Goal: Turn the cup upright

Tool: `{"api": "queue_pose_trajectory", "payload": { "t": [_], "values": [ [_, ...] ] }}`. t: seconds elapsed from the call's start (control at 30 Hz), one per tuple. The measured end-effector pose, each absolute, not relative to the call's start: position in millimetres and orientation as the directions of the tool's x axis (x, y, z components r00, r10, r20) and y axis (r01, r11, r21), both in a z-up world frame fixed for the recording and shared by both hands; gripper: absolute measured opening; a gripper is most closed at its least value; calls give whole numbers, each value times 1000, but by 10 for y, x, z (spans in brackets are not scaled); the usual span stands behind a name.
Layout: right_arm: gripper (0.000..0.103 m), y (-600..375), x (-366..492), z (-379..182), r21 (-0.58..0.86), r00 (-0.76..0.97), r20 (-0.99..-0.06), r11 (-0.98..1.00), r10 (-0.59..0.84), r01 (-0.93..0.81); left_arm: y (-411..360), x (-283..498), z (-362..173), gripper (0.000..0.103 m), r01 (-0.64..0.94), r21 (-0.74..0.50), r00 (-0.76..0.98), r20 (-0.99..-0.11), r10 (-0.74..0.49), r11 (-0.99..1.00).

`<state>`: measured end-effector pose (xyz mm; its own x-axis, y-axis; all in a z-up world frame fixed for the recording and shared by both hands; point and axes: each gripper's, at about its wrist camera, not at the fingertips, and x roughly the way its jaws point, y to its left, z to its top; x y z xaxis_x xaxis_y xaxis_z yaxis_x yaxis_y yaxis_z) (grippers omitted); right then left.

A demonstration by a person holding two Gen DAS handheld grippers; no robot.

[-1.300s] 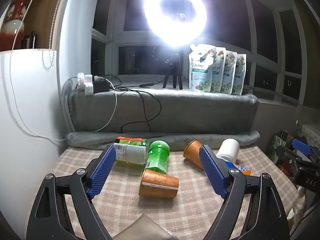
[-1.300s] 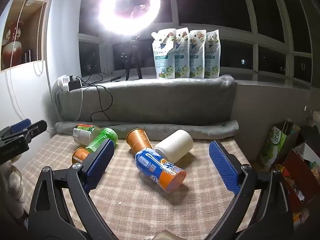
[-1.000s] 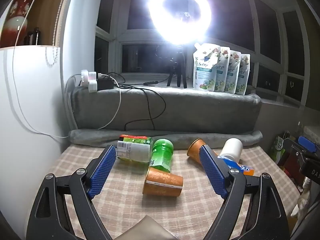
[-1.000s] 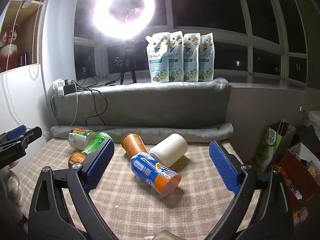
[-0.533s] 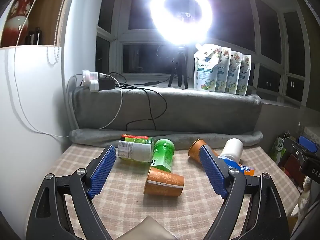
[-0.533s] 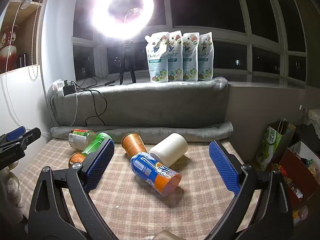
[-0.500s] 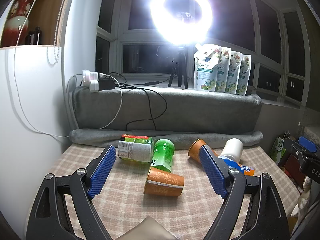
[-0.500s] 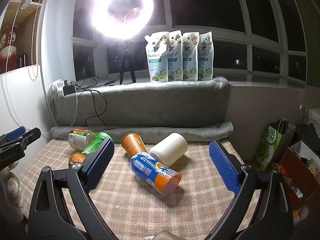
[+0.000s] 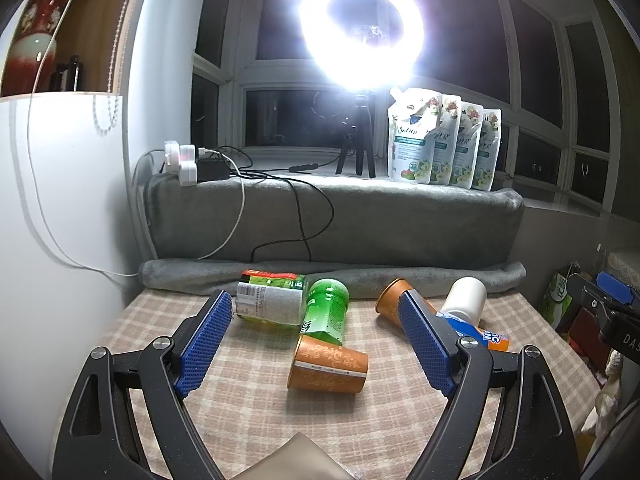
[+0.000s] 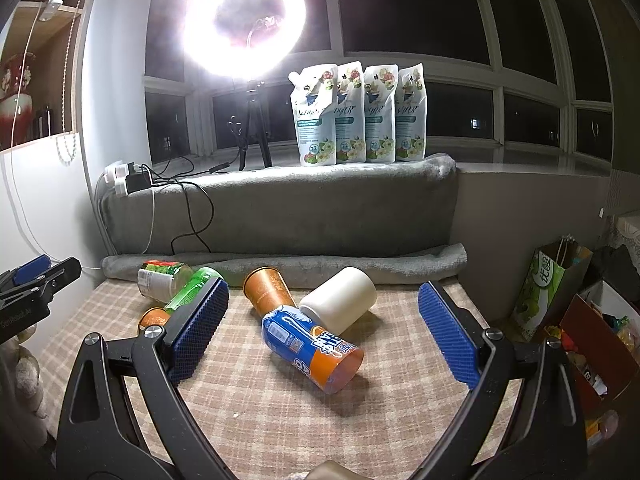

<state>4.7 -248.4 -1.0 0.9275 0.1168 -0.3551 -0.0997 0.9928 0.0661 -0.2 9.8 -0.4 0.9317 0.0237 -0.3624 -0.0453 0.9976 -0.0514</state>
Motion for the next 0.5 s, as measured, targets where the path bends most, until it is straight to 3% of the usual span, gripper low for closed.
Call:
{"api": "queue_pose_trajectory", "payload": {
  "t": [0.5],
  "values": [
    [98,-2480,49,-20,70,928,-355,993,118,-100,88,3,-8,85,-42,-50,932,-362,21,998]
  ]
}}
